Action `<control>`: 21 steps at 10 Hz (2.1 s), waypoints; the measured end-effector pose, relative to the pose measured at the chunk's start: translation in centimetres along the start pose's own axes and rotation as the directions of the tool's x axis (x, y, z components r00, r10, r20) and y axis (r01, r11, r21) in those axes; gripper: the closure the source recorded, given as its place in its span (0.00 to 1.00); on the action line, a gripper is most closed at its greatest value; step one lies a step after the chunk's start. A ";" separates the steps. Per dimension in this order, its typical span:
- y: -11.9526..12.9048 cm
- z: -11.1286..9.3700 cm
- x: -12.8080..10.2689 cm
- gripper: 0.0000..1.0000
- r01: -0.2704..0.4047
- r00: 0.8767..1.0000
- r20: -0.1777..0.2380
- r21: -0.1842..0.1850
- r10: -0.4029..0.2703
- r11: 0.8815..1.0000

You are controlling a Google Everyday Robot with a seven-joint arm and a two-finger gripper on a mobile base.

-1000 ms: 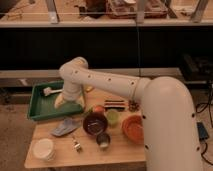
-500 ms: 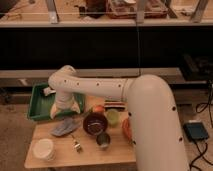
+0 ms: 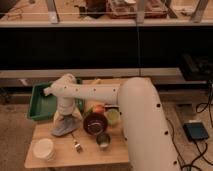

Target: Wipe purple bowl with towel

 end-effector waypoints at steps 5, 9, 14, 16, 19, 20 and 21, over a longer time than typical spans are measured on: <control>-0.1 2.6 -1.1 0.37 0.016 0.998 0.066 0.010 -0.017 1.000; -0.3 2.4 -1.2 0.58 0.015 0.999 0.047 0.041 -0.017 0.999; 0.2 0.1 -0.9 0.59 -0.044 0.999 0.009 0.051 0.044 0.998; 1.4 -4.2 -0.4 0.78 -0.114 0.993 -0.015 0.131 0.117 0.985; 5.5 -10.3 -0.6 1.00 -0.200 0.971 -0.081 0.235 0.225 0.951; 7.3 -11.4 -0.9 1.00 -0.232 0.961 -0.093 0.251 0.262 0.940; 9.3 -12.1 -1.3 1.00 -0.273 0.946 -0.098 0.268 0.308 0.924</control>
